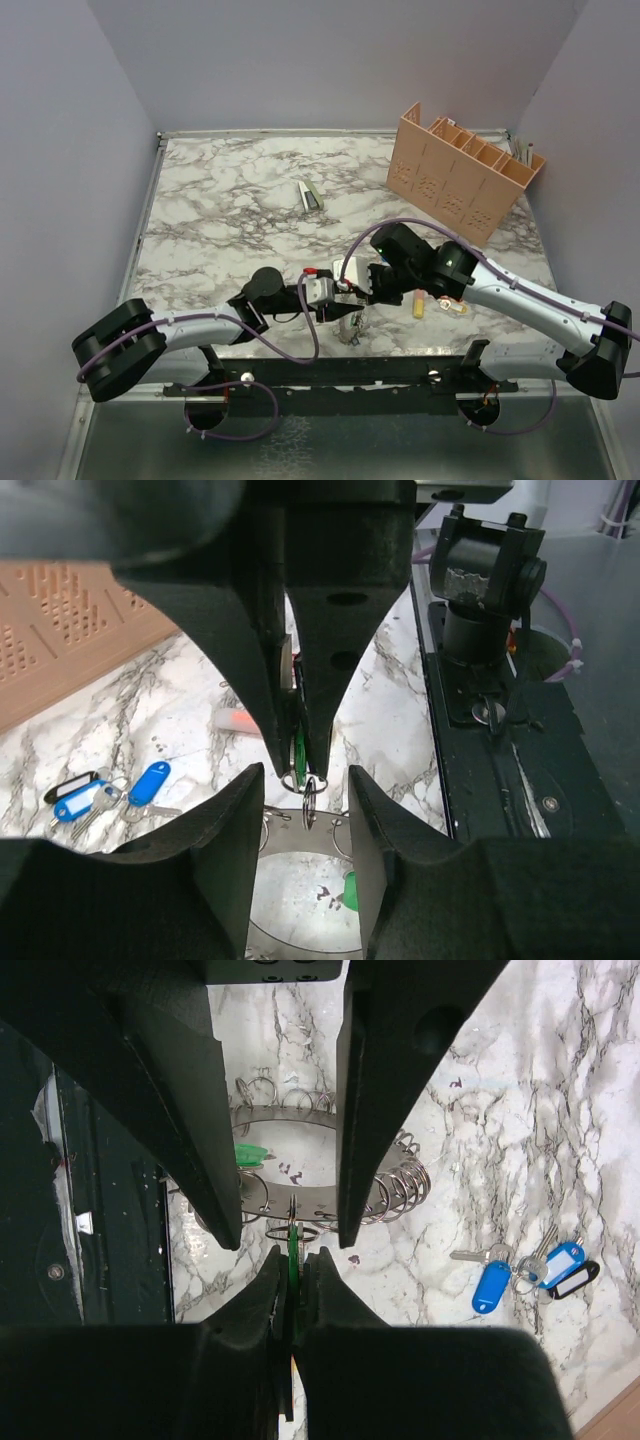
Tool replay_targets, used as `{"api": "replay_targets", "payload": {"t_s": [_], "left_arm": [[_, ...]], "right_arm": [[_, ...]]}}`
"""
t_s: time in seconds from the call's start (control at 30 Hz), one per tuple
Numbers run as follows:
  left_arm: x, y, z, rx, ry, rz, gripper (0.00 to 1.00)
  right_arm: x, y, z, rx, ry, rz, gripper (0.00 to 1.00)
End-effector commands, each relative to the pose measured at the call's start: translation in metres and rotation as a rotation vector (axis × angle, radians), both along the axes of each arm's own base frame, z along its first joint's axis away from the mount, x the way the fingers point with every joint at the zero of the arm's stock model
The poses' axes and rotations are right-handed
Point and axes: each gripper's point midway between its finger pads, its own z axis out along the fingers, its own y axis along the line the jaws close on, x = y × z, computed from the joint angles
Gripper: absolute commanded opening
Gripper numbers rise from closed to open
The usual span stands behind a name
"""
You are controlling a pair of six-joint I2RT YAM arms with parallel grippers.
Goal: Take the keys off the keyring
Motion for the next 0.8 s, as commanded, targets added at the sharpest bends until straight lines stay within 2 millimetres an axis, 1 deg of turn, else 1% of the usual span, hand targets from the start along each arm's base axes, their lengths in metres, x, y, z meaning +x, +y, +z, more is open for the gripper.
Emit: {"api": "replay_targets", "payload": {"t_s": [0.0, 0.1, 0.33, 0.43, 0.6, 0.77], "left_arm": [[-0.011, -0.005, -0.003, 0.020, -0.015, -0.105, 0.39], [-0.010, -0.004, -0.012, 0.040, -0.008, -0.101, 0.38], [-0.001, 0.004, -0.020, 0.067, -0.021, -0.054, 0.40], [-0.002, 0.002, -0.019, 0.071, -0.018, -0.074, 0.39], [-0.005, -0.005, -0.020, 0.077, 0.010, -0.117, 0.34], [-0.006, -0.010, -0.018, 0.075, 0.028, -0.140, 0.34]], "right_arm": [[-0.002, 0.004, 0.010, 0.021, -0.002, 0.032, 0.01], [-0.001, 0.002, 0.011, 0.026, -0.017, 0.024, 0.01], [-0.004, -0.001, 0.015, 0.062, -0.035, 0.022, 0.01], [-0.005, 0.000, 0.016, 0.069, -0.031, 0.024, 0.01], [-0.007, 0.001, 0.013, 0.075, -0.018, 0.025, 0.01], [-0.009, 0.003, 0.008, 0.079, -0.004, 0.025, 0.01]]}}
